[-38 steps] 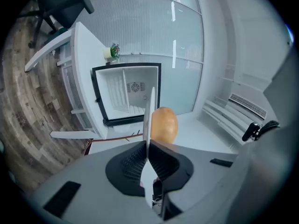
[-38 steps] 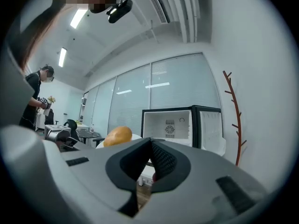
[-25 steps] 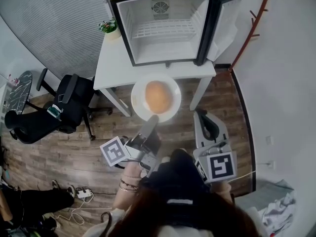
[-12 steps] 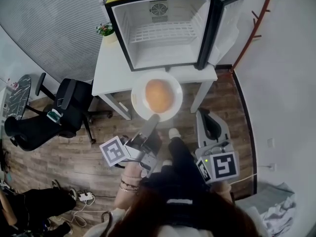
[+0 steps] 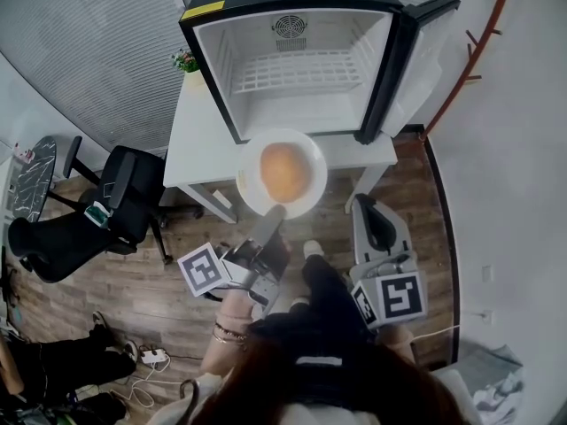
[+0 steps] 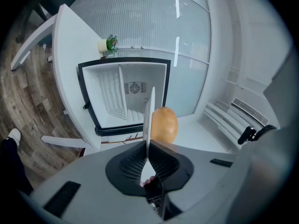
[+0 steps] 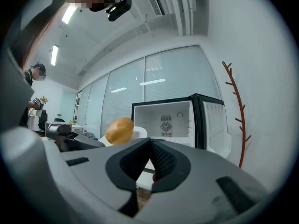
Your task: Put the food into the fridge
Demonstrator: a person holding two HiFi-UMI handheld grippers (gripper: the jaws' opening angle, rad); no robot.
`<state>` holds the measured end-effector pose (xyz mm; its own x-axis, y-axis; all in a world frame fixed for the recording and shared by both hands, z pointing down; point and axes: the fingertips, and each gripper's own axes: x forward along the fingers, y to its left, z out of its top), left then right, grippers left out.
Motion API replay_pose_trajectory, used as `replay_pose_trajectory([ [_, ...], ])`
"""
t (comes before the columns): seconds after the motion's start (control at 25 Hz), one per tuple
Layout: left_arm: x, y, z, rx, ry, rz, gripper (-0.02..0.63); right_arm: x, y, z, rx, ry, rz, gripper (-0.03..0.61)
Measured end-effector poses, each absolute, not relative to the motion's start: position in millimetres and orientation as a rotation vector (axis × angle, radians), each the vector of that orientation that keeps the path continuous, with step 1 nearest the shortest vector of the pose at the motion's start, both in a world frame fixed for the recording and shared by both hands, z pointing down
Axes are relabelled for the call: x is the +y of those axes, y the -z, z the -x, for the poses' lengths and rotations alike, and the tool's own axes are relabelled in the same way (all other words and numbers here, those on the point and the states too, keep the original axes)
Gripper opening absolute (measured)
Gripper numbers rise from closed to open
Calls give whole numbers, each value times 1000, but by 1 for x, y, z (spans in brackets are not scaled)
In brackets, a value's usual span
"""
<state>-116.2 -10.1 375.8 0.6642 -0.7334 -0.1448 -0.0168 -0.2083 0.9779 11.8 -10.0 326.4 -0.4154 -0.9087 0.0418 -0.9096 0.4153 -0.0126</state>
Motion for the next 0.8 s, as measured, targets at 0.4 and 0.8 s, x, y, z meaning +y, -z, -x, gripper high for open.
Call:
replay_pose_trajectory([
  [0.4, -70, -372, 119, -621, 750, -1661, 6, -67, -330, -7, -2618, -65, -1650, 0],
  [0.8, -128, -376, 116, -640, 777, -1624, 6, -127, -331, -14, -2633, -73, -1636, 0],
])
